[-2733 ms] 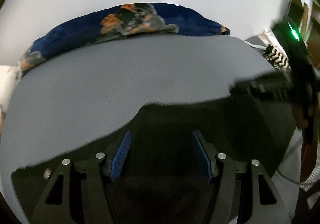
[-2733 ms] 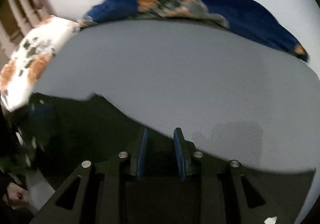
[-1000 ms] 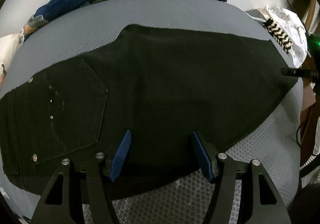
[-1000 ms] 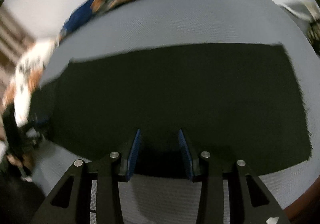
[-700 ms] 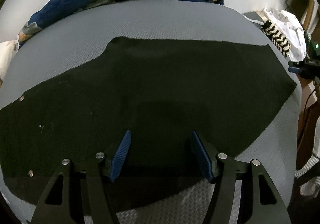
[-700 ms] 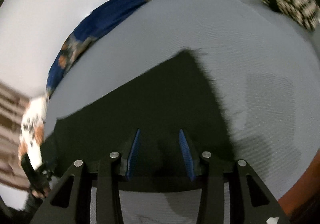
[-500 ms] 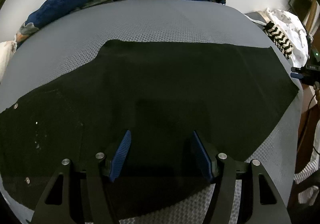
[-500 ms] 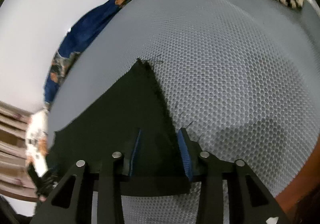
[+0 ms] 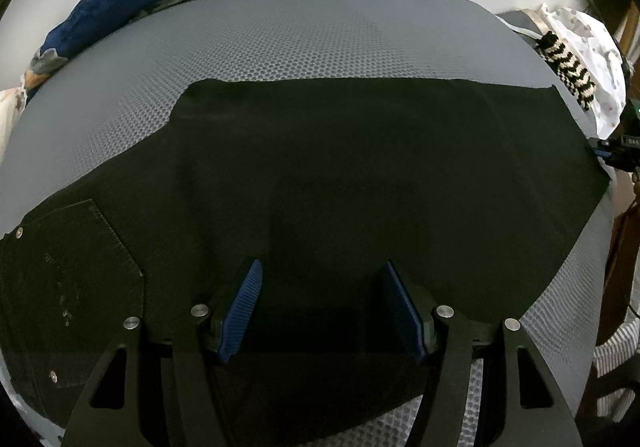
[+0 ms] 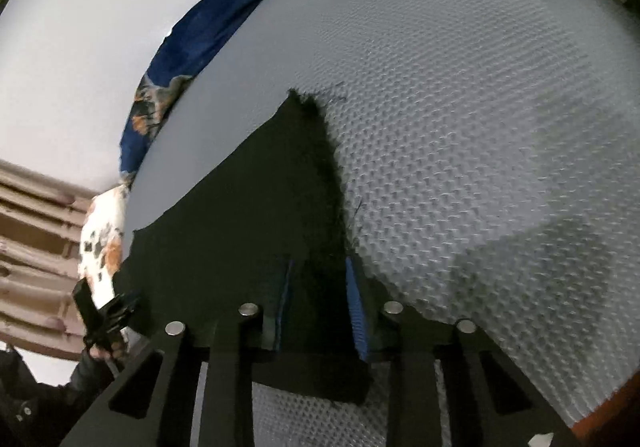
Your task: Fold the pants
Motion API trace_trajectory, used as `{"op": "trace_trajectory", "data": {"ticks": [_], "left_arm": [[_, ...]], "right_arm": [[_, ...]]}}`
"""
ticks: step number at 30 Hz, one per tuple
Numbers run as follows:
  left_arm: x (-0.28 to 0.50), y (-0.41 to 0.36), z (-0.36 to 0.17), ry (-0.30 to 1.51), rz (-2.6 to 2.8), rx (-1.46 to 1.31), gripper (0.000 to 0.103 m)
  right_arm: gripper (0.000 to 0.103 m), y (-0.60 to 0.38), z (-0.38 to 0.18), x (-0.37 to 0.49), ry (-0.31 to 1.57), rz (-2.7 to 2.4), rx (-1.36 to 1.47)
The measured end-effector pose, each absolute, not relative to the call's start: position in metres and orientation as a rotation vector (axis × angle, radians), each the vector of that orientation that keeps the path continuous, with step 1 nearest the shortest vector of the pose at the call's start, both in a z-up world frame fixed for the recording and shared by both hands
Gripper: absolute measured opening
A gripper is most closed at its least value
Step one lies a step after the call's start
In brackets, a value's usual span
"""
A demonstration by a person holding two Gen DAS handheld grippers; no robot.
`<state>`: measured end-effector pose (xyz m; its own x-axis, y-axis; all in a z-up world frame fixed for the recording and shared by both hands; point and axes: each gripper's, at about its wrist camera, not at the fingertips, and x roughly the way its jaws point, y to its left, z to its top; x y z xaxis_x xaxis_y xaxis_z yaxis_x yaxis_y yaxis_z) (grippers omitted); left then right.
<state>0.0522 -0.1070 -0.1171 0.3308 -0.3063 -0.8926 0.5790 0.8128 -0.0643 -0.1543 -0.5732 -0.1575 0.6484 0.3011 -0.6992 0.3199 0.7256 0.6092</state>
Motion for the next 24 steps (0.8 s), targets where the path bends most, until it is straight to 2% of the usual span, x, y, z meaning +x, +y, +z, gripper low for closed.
{"op": "trace_trajectory", "data": {"ticks": [6,13,24], "left_arm": [[0.051,-0.106,-0.119,1.080,-0.587,0.282,0.064],[0.051,-0.097,-0.116,1.066,-0.591,0.244,0.063],[0.053,-0.050,-0.099,0.992,-0.560,0.189,0.064]], "right_arm": [[0.011,-0.566,-0.161,-0.149,0.858,-0.012,0.807],[0.009,-0.531,-0.141,-0.144,0.803,-0.108,0.798],[0.009,-0.424,-0.087,-0.090,0.757,0.047,0.748]]}}
